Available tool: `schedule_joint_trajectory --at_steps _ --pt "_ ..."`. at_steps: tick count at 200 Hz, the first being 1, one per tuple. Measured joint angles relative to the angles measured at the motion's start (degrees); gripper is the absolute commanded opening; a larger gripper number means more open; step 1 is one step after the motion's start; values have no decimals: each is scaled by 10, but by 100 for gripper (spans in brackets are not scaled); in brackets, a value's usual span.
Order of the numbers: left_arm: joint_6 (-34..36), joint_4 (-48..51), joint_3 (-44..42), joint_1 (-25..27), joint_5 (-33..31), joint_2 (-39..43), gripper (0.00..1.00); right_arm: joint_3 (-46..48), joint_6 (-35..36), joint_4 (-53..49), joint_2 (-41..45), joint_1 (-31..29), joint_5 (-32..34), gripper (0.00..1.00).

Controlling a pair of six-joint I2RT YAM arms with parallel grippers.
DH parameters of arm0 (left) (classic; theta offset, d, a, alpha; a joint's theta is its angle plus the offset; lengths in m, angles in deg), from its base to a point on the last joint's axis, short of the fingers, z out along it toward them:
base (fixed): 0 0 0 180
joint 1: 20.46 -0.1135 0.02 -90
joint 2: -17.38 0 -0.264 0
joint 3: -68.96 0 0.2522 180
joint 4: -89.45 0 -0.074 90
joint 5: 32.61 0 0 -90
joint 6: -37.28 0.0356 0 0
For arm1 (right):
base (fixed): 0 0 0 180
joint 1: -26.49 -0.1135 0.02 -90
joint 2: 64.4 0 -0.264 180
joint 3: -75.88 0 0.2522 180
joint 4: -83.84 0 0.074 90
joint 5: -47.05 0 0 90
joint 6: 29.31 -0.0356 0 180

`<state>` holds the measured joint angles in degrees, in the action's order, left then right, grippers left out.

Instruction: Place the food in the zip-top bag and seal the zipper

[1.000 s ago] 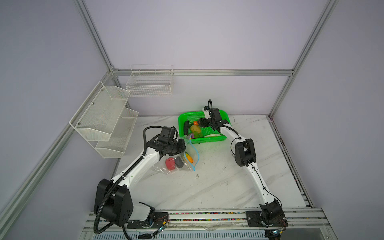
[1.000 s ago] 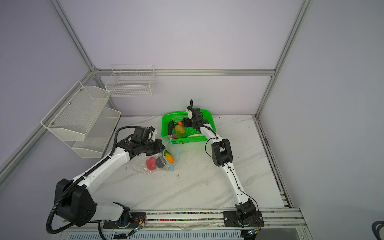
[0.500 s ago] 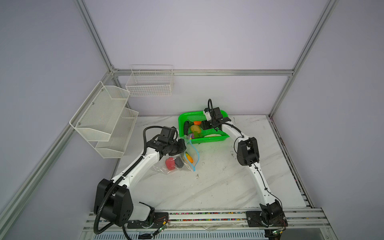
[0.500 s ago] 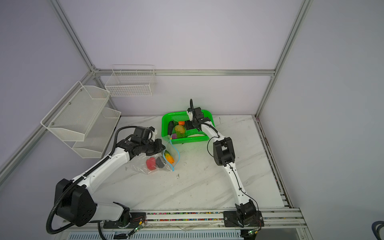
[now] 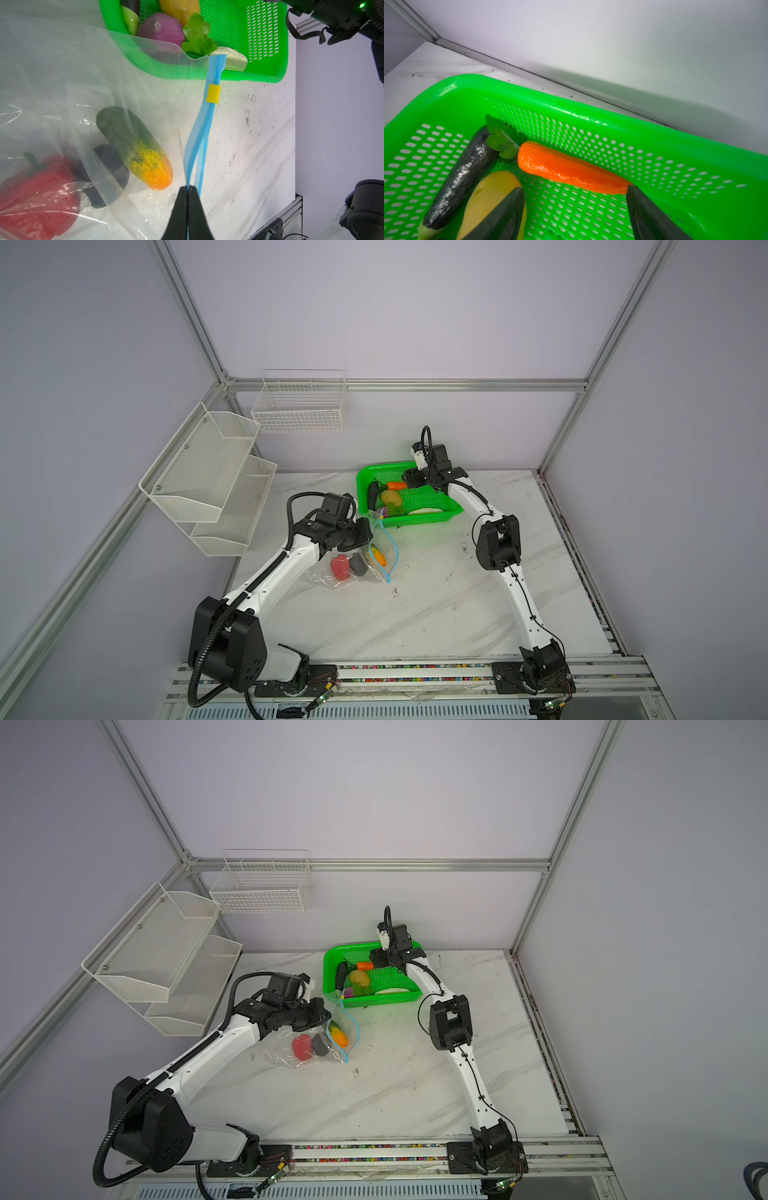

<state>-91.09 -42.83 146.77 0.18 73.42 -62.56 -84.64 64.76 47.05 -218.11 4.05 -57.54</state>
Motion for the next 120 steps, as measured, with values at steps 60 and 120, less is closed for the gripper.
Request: schedule_joint_trajectory --at_steps 60,120 --pt "0 0 0 0 3 -7 0 -1 -27 32 -45 11 -25 83" --pt "0 0 0 0 3 -7 0 -7 -48 44 -61 11 -27 85"
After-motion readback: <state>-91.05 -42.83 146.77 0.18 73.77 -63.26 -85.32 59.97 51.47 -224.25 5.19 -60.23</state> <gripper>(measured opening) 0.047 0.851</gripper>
